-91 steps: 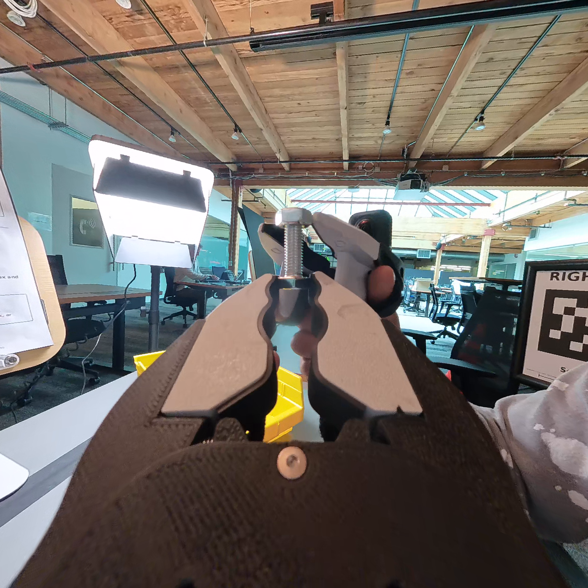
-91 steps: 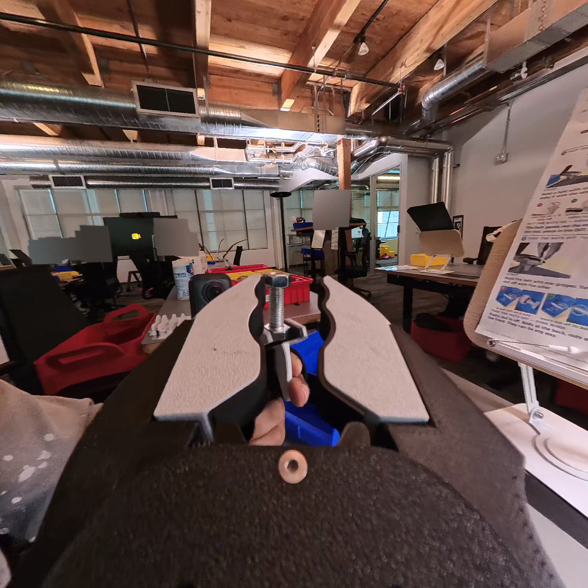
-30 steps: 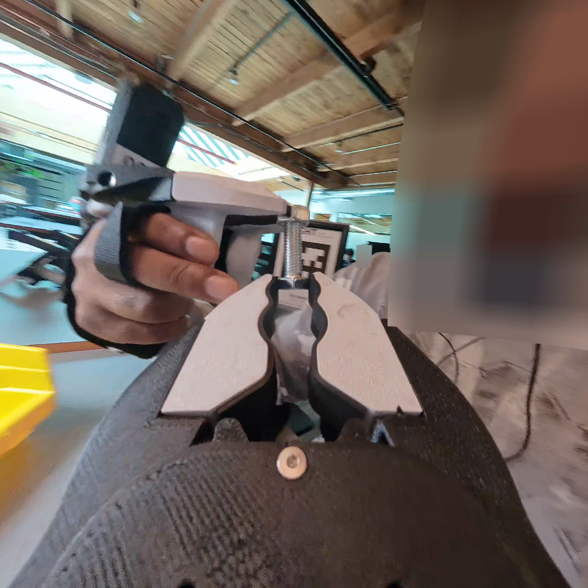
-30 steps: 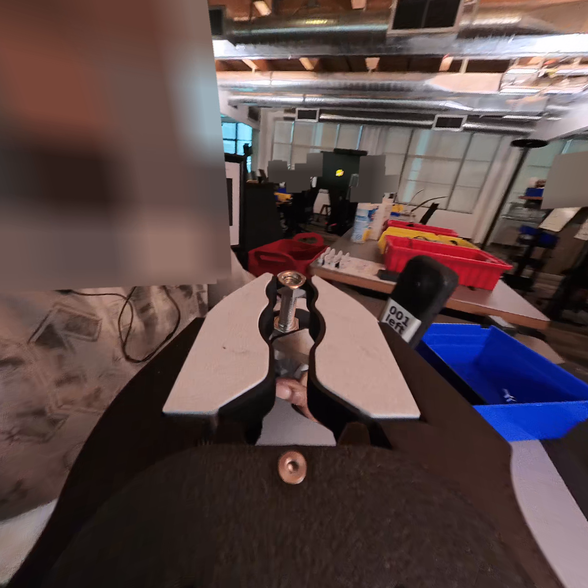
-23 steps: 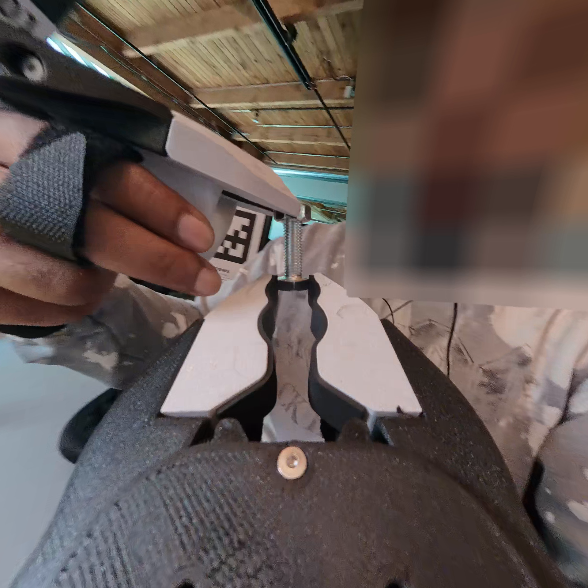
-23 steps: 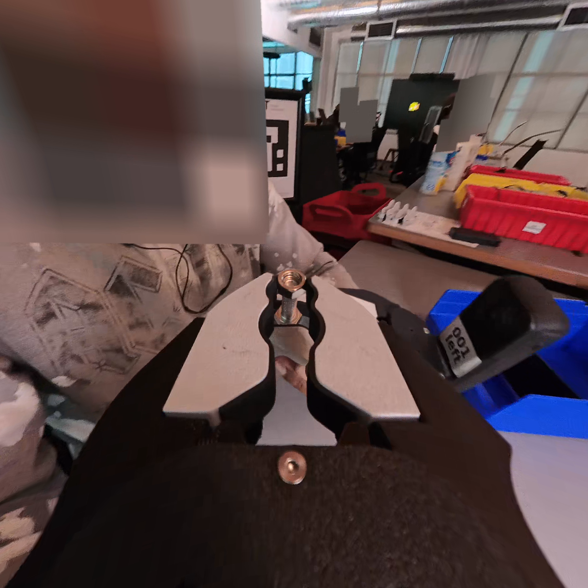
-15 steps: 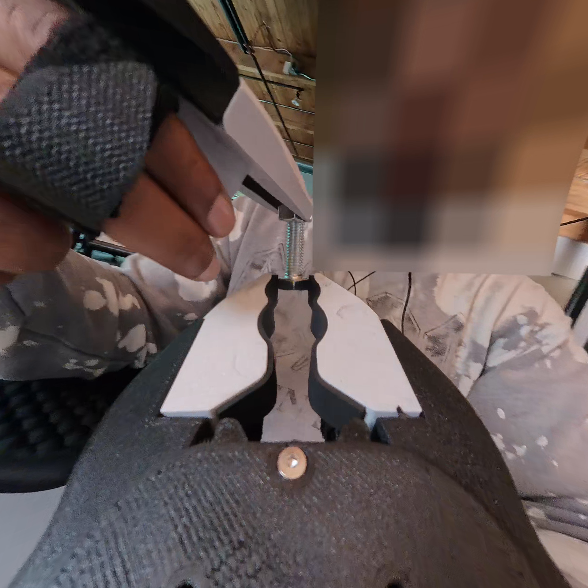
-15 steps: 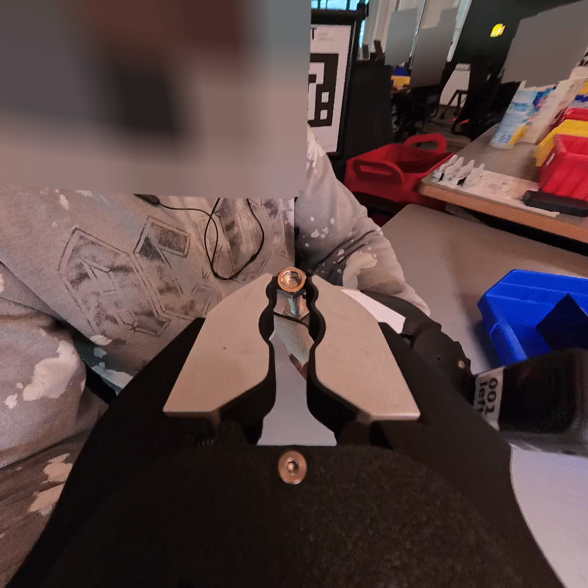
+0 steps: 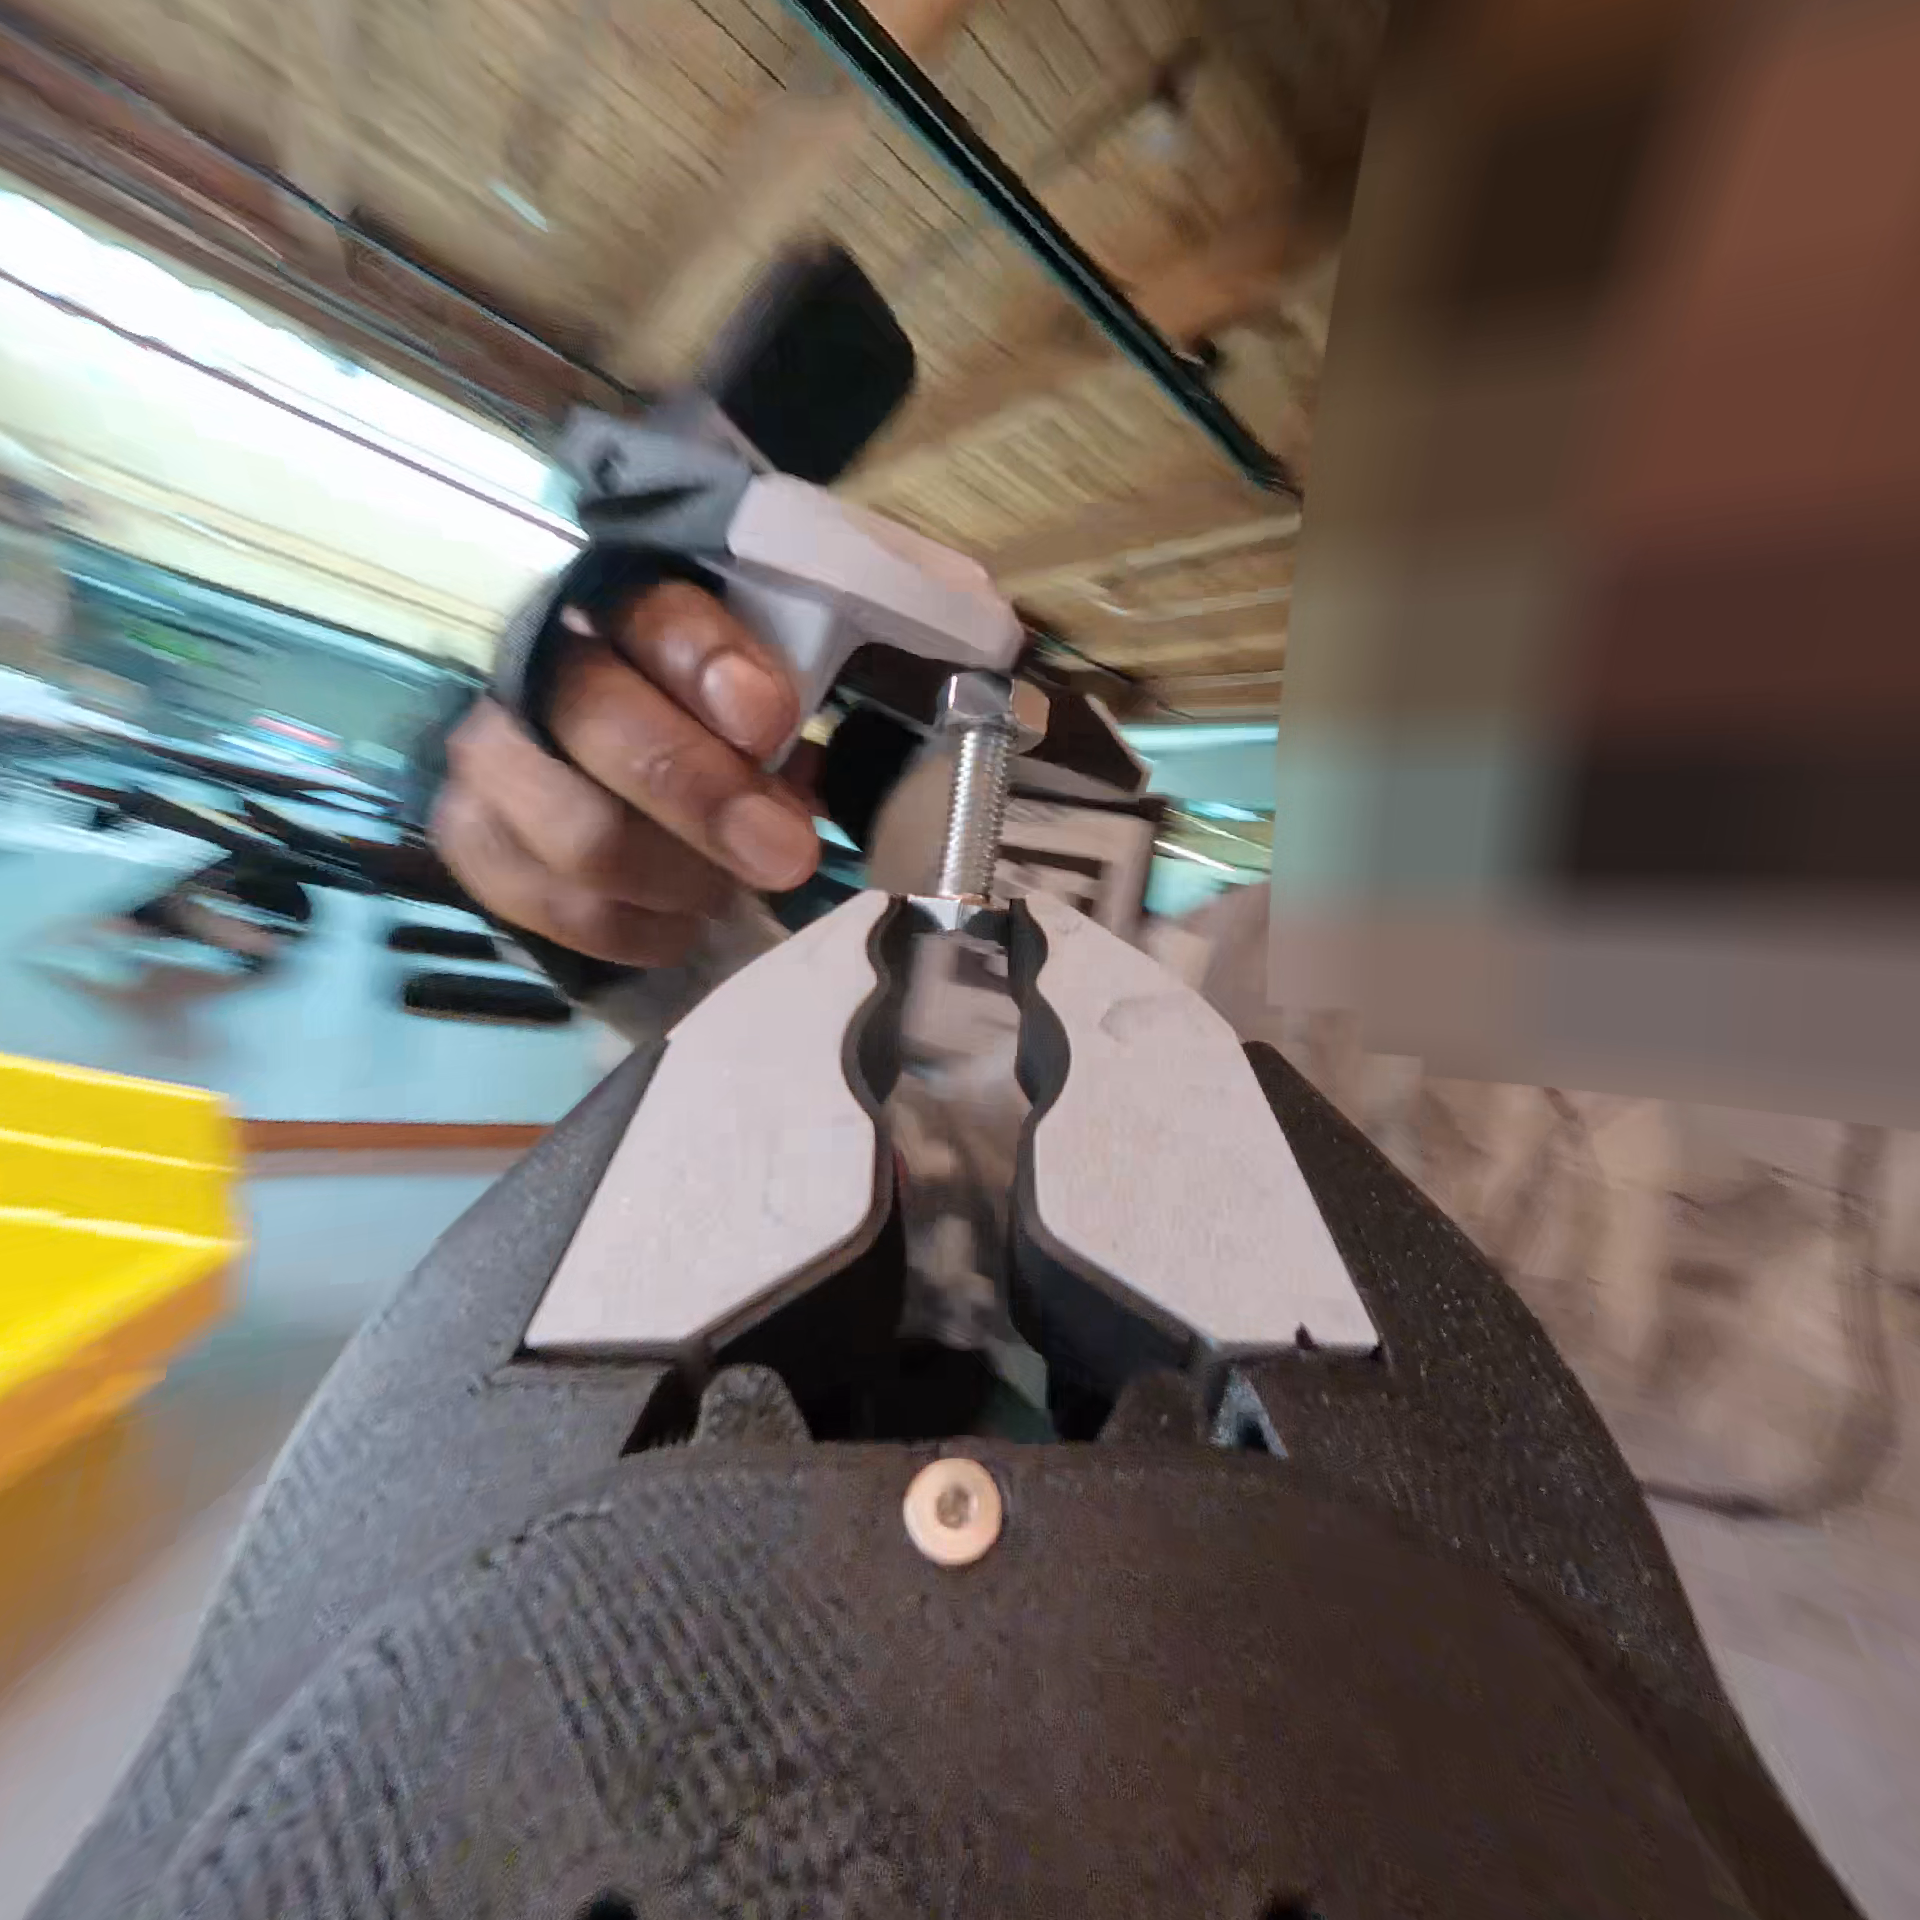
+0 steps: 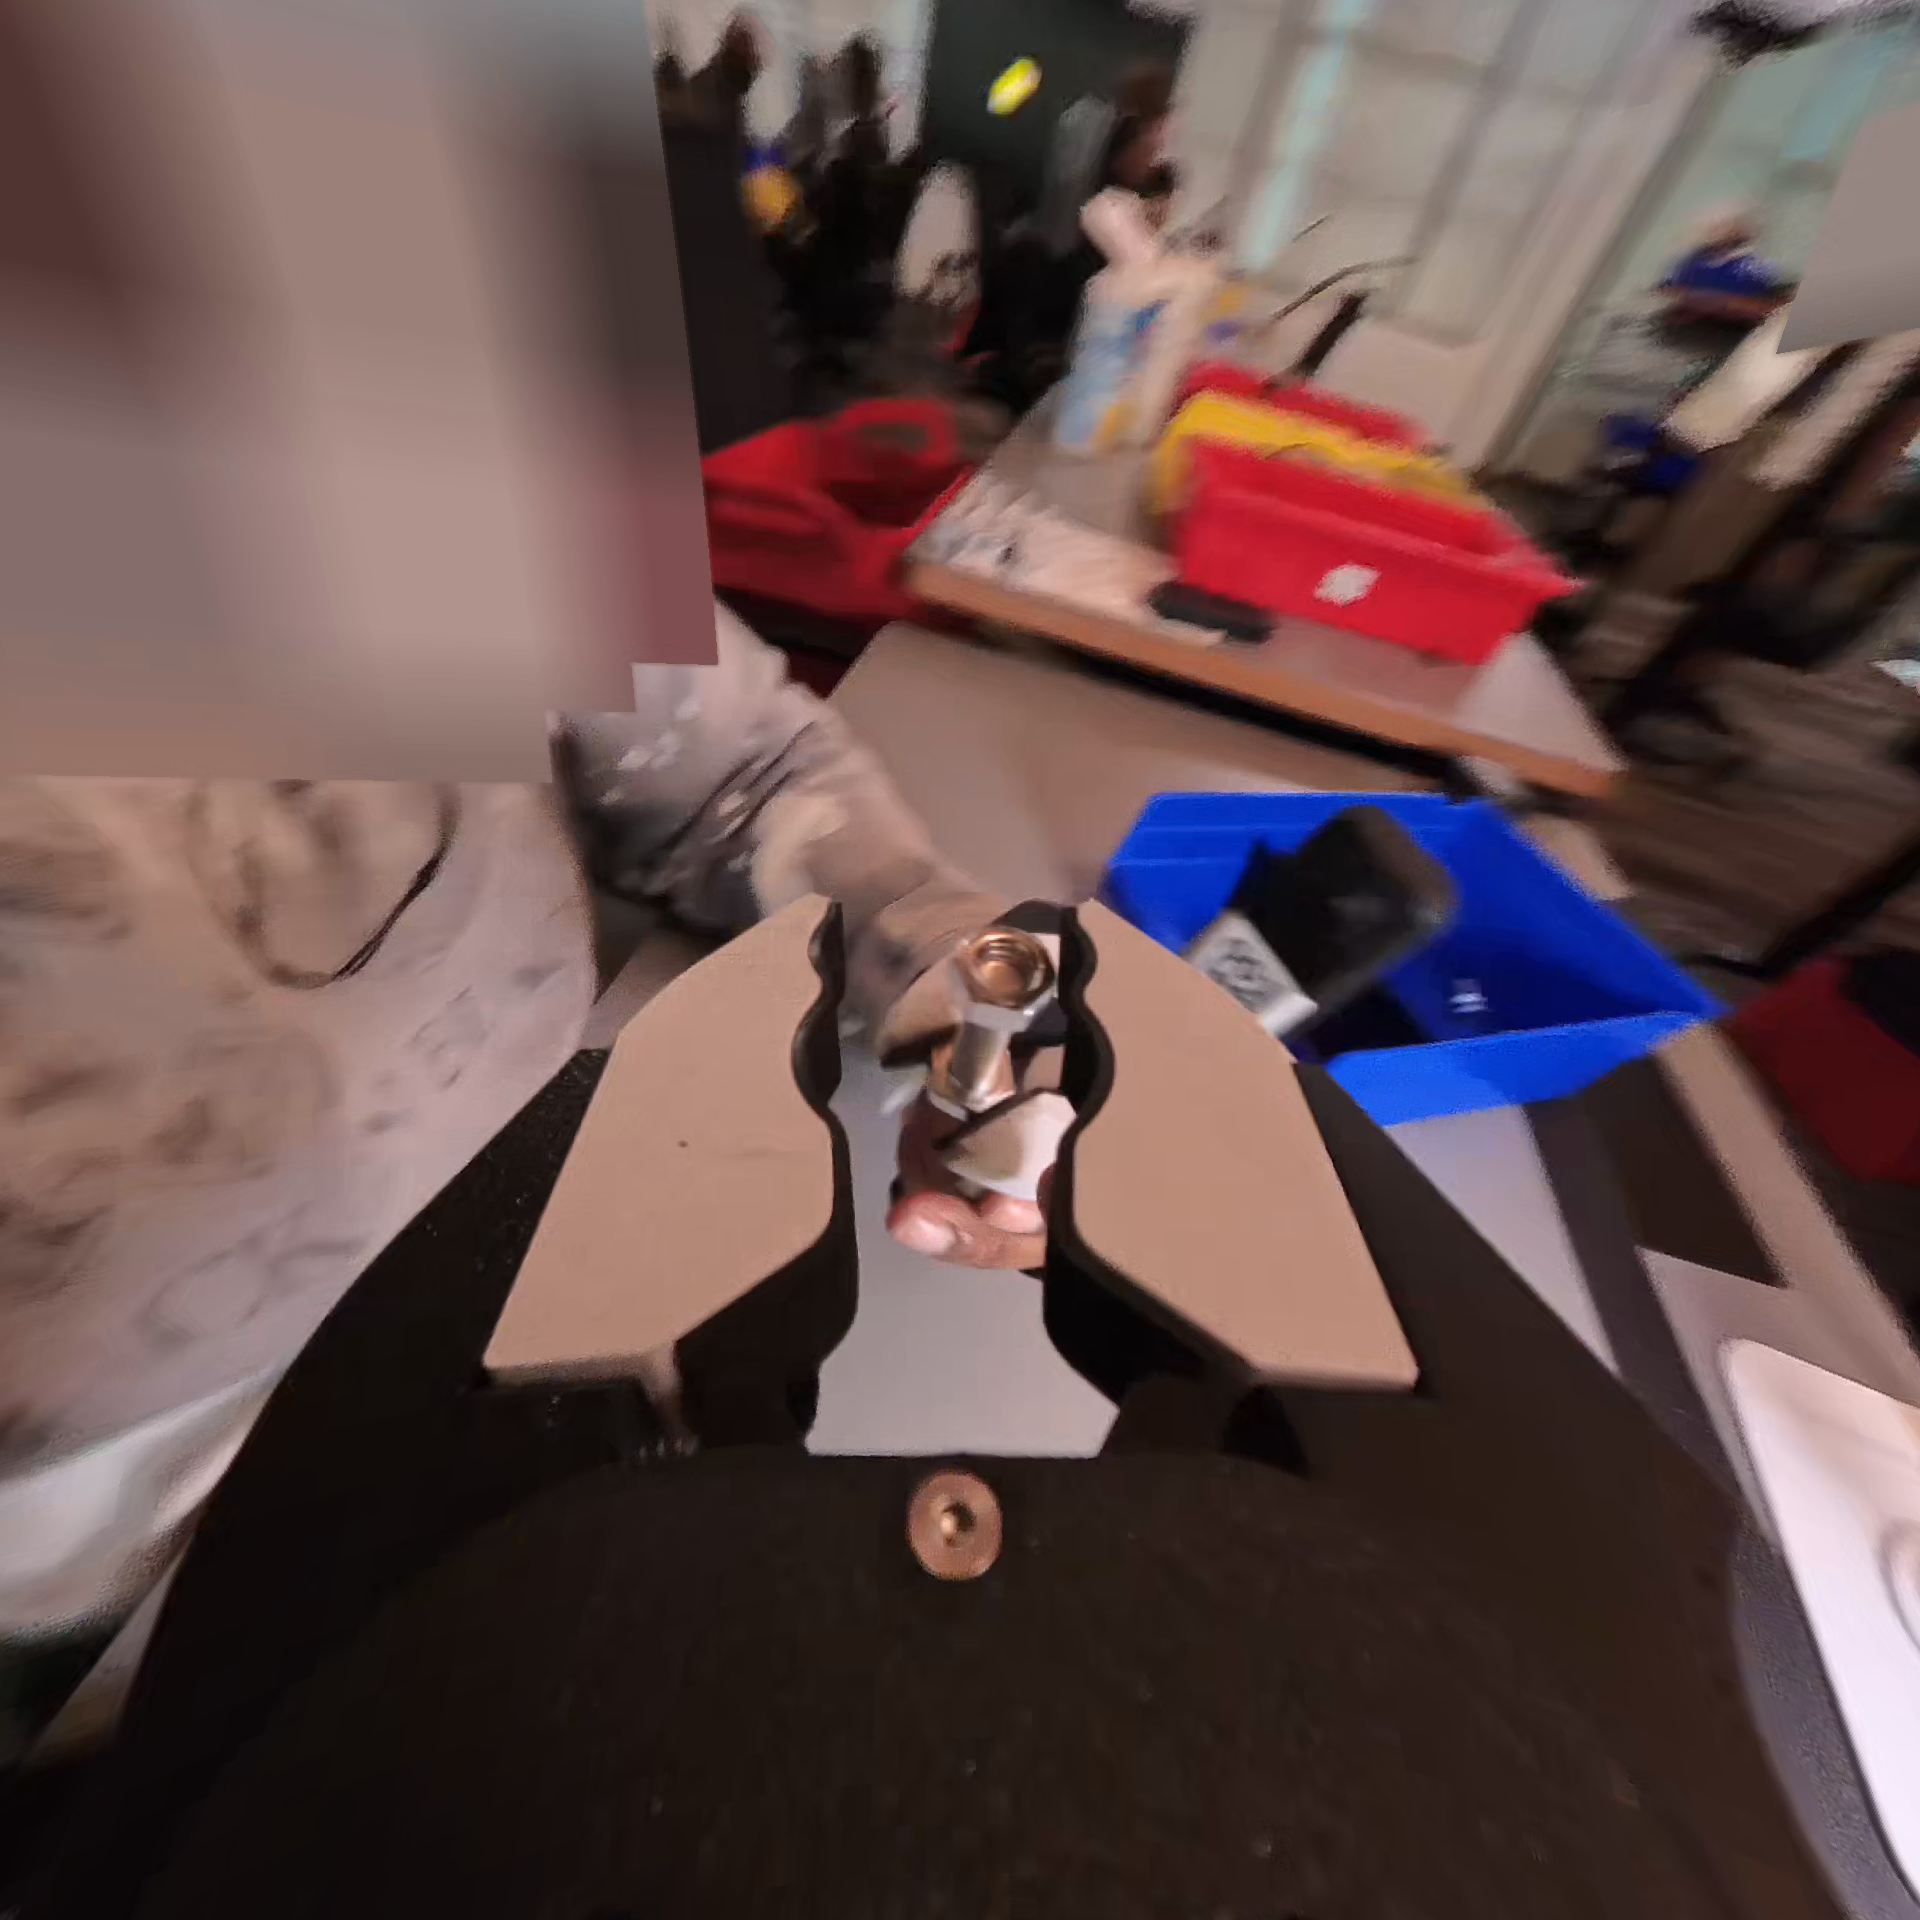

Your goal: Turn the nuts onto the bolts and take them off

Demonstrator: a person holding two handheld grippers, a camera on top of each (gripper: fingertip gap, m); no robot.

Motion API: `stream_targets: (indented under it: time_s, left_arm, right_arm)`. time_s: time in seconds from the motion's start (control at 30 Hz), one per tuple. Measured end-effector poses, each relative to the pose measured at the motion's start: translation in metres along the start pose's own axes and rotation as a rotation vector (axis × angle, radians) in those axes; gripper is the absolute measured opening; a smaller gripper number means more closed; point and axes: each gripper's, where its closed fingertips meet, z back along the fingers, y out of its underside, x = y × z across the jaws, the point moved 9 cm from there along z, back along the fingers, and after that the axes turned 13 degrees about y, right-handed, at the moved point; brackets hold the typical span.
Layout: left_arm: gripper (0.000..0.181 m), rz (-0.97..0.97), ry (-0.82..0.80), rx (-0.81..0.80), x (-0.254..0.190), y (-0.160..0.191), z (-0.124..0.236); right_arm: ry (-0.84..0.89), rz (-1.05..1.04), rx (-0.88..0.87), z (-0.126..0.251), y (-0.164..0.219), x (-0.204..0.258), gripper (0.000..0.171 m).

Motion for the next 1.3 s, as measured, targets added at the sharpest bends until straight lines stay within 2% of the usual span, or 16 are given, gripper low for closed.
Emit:
stream_targets:
  time_s: [0.1,0.2,0.3,0.4,0.57,0.77,0.87,1.1,1.23,1.3]
  left_arm:
    - [0.019,-0.227,-0.327,-0.092,-0.004,-0.025,0.016]
    - [0.018,-0.388,-0.588,-0.146,-0.012,-0.04,0.028]
    - [0.019,-0.502,-0.782,-0.149,-0.017,-0.042,0.034]
    - [0.019,-0.562,-0.891,-0.124,-0.017,-0.039,0.033]
    - [0.019,-0.578,-0.933,-0.105,-0.017,-0.034,0.028]
    - [0.018,-0.587,-0.907,-0.123,-0.021,-0.038,0.025]
    - [0.019,-0.611,-0.889,-0.116,-0.024,-0.041,0.024]
    - [0.019,-0.582,-0.868,-0.127,-0.022,-0.04,0.025]
    - [0.019,-0.579,-0.846,-0.133,-0.023,-0.042,0.023]
    - [0.019,-0.583,-0.846,-0.133,-0.023,-0.042,0.023]
  right_arm:
    - [0.247,-0.081,-0.137,0.01,-0.006,-0.026,0.04]
    - [0.473,-0.177,-0.216,0.01,-0.004,-0.046,0.038]
    - [0.595,-0.295,-0.285,0.002,0.002,-0.057,0.034]
    - [0.66,-0.328,-0.288,-0.013,0.009,-0.058,0.035]
    - [0.709,-0.289,-0.245,-0.031,0.011,-0.052,0.04]
    - [0.721,-0.304,-0.223,-0.03,0.017,-0.056,0.038]
    - [0.784,-0.323,-0.244,-0.021,0.019,-0.062,0.022]
    - [0.689,-0.3,-0.252,-0.032,0.012,-0.053,0.038]
    - [0.732,-0.315,-0.266,-0.025,0.016,-0.058,0.022]
    - [0.718,-0.322,-0.285,-0.022,0.014,-0.058,0.022]
